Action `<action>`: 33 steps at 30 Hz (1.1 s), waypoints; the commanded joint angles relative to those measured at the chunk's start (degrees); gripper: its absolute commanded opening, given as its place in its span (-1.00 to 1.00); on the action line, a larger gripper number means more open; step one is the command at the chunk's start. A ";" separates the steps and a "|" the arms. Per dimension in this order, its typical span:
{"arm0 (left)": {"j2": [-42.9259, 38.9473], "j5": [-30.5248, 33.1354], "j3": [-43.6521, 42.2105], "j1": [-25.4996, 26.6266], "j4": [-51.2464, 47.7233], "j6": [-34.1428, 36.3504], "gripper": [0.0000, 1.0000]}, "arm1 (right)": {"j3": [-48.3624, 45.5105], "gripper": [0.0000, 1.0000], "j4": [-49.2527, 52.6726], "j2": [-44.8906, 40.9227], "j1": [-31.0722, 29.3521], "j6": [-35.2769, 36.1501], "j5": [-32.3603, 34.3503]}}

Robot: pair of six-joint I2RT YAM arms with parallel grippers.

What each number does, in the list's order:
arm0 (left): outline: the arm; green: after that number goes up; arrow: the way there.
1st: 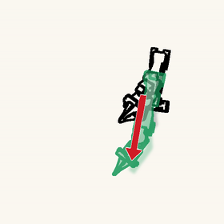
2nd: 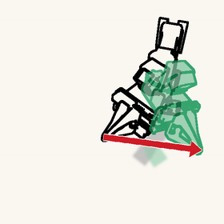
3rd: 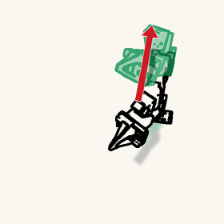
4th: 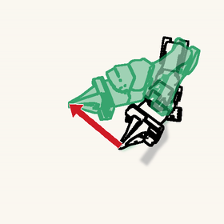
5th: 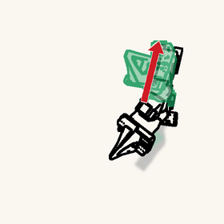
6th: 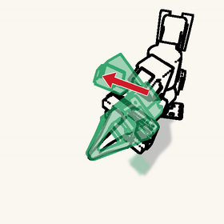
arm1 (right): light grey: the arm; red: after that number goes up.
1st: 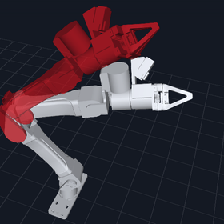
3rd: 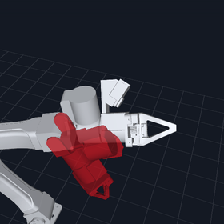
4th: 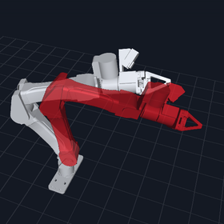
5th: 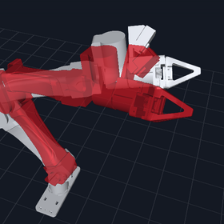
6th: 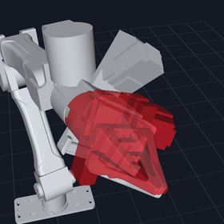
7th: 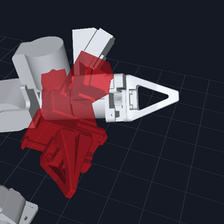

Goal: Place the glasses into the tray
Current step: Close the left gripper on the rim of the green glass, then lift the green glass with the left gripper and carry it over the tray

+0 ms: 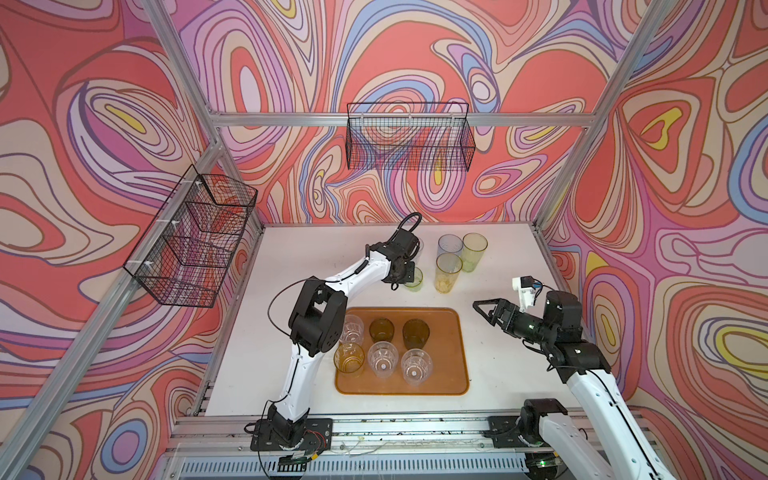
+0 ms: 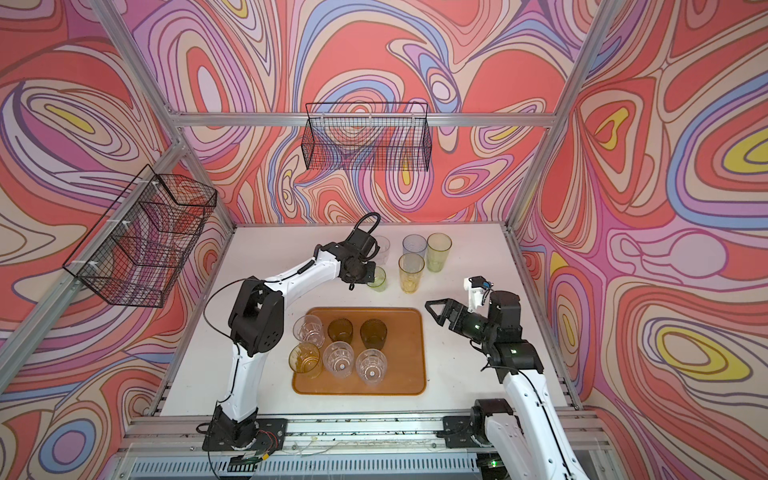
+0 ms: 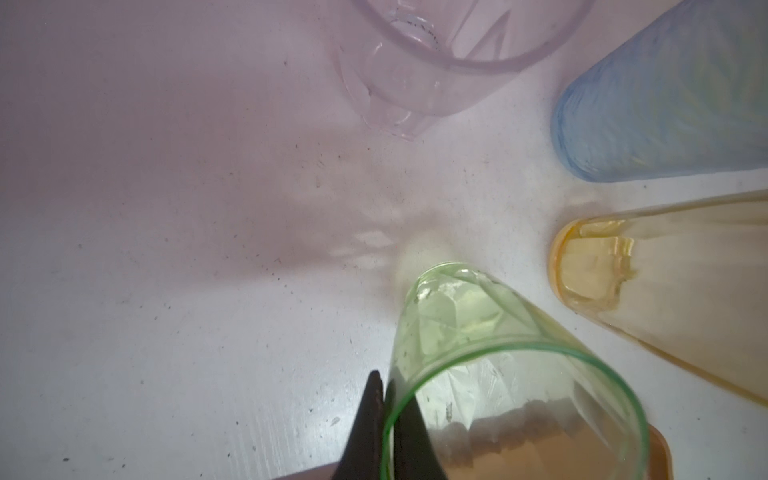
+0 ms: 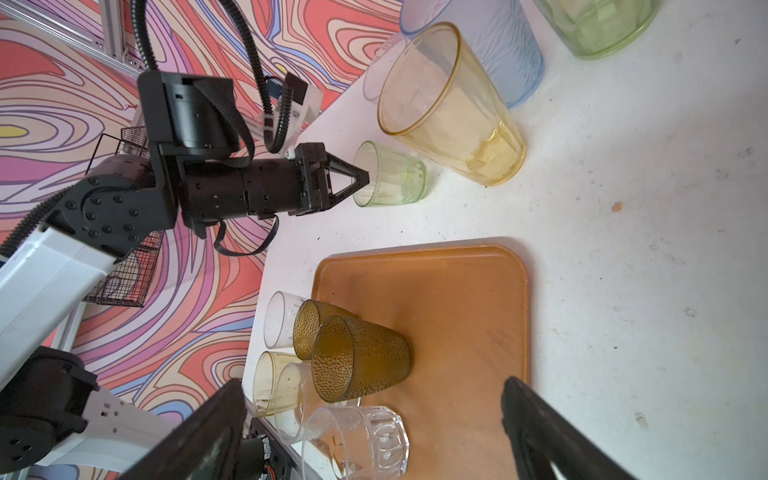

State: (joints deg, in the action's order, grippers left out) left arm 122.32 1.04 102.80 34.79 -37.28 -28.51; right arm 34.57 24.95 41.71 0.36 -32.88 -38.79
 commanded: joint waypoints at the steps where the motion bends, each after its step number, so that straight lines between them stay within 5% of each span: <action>1: -6.12 -0.17 -2.96 0.00 1.72 0.27 -1.00 | -0.53 0.97 1.23 -1.30 0.34 -1.52 1.15; 33: -36.53 6.50 -22.83 14.77 0.28 -1.67 -1.00 | 0.32 0.96 8.45 -9.76 0.32 -8.72 1.74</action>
State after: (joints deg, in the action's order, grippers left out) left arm 88.14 6.11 81.30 48.34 -36.71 -28.93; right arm 33.93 32.12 32.88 0.36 -40.84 -37.39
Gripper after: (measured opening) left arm 0.074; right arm 0.980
